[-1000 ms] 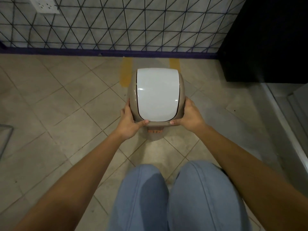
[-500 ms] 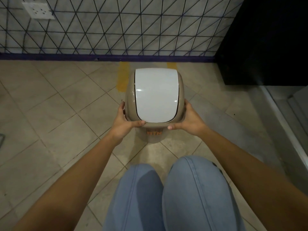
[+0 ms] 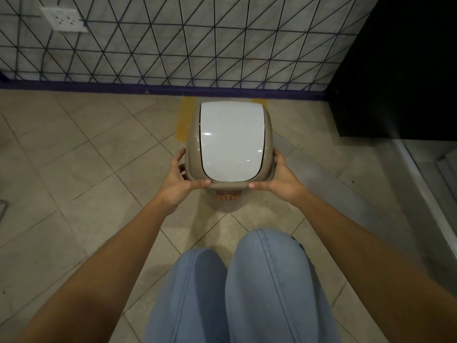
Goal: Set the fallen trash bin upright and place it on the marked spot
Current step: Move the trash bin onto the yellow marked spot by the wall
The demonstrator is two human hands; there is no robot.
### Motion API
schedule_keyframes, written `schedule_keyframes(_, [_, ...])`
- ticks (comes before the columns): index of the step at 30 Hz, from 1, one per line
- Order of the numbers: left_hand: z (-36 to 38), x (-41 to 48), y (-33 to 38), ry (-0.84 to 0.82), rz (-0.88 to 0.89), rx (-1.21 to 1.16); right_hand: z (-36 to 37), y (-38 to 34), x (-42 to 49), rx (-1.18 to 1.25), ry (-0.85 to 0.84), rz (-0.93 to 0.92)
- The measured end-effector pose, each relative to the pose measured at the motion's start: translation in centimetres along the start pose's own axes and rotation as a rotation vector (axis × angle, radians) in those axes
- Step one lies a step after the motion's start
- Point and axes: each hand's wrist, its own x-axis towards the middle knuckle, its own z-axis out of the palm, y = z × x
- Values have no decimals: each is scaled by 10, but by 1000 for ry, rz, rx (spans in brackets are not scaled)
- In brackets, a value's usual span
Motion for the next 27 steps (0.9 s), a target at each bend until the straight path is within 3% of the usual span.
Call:
schedule_keyframes(18, [3, 59, 26, 68, 14, -34, -15, -15, 65, 39, 21, 17])
schedule_keyframes(27, [17, 71, 54, 41, 122, 210, -15, -34, 79, -230, 62, -72])
